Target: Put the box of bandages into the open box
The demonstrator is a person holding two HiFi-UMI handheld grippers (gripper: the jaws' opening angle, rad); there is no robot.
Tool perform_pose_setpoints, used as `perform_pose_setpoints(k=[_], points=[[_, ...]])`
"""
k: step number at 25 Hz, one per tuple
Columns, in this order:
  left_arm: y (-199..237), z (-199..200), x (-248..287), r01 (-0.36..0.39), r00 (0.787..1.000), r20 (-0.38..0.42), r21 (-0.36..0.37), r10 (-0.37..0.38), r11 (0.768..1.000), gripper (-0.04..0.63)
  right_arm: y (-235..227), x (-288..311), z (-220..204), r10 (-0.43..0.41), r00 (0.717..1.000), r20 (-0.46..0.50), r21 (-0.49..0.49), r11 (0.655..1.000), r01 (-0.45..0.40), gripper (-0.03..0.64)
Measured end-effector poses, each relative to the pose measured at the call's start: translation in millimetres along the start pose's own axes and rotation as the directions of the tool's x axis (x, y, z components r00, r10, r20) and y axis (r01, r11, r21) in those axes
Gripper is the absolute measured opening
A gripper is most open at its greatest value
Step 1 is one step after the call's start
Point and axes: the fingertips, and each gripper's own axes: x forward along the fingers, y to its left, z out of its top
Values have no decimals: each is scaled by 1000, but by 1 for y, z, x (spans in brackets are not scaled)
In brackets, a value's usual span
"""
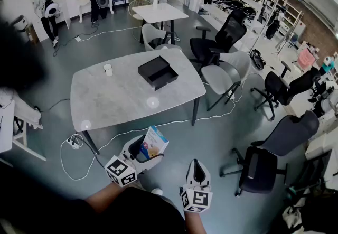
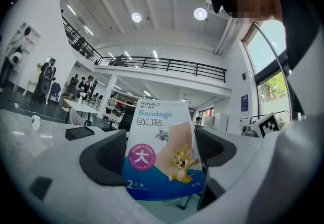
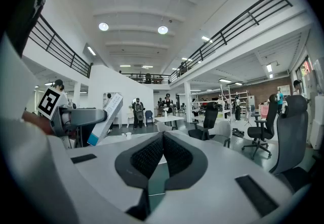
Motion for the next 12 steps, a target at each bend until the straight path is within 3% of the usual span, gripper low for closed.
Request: perform_pose_setpoints(k=[7, 12], points=[[-8, -14, 22, -15, 1000, -11, 6, 15, 1000, 448, -31, -10, -8, 13, 999, 32, 62, 998, -15, 12], [-2, -19, 46, 2, 1000, -17, -2, -2, 1000, 448, -36, 1, -15, 34, 999, 22, 45, 998, -35, 12]])
